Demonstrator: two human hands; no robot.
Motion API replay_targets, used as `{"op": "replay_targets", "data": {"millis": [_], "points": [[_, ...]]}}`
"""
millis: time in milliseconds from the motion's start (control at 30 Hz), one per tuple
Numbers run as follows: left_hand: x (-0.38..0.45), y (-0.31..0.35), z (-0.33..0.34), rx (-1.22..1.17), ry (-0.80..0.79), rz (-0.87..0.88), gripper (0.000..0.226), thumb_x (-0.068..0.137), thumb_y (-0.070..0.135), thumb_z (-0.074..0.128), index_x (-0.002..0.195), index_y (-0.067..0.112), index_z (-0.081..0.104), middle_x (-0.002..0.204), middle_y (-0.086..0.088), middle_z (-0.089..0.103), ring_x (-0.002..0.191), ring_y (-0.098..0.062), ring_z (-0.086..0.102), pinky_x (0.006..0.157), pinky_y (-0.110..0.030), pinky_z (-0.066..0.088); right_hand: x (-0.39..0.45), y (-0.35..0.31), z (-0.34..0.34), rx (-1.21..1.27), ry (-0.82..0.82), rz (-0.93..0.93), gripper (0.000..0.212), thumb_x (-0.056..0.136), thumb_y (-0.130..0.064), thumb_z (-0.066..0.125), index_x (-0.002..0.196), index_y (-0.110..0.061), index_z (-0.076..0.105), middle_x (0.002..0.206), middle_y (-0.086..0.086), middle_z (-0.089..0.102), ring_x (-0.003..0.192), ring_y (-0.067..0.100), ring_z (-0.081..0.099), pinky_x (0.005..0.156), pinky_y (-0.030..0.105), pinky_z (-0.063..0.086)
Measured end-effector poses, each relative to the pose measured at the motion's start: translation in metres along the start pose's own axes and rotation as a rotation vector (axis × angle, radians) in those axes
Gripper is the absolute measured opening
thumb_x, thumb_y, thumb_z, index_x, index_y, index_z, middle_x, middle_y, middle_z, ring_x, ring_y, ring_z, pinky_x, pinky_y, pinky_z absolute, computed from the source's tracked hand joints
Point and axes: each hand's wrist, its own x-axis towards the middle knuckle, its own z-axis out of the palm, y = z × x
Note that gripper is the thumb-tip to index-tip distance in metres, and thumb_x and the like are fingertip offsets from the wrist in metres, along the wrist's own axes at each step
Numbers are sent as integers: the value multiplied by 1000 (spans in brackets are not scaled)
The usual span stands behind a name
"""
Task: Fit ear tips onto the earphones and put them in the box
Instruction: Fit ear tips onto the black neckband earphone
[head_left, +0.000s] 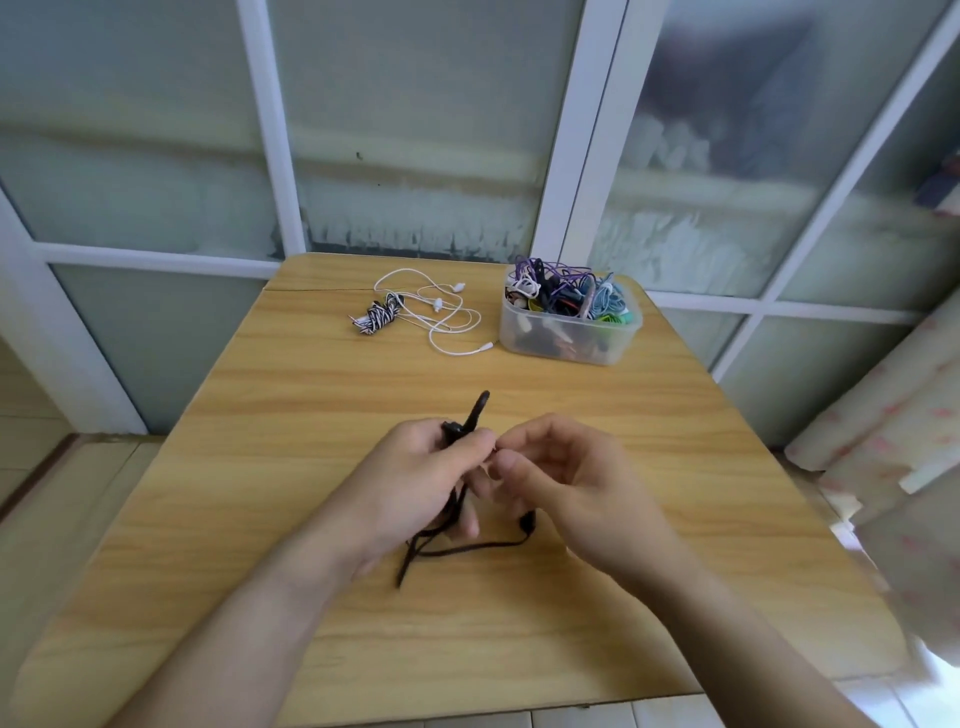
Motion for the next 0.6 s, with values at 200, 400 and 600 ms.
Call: {"op": "replay_targets", "data": {"millis": [200,400,600], "points": [[3,-5,-3,31,192,84,20,95,27,58,96,10,68,82,-9,66,57,-22,60,50,-31,49,-3,2,-3,-557,57,-168,35,77,-32,78,107,-31,61,81,-10,58,72,3,54,67,11,41],[3,-5,-14,11,192,15,23,100,21,49,98,8,67,83,-6,67,61,-16,62,54,-29,50,-6,-4,-5,-1041,-123,-147,62,73,-63,71,125,-32,60,105,-11,50,102,10,38,85,21,39],[3,-14,-21,212,258,131,12,101,25,43,99,18,53,89,8,75,85,-9,70,84,-37,51,-10,-7,2,-1098,-137,-138,37,91,-55,54,115,-29,65,99,-3,60,100,18,45,84,30,43]]}}
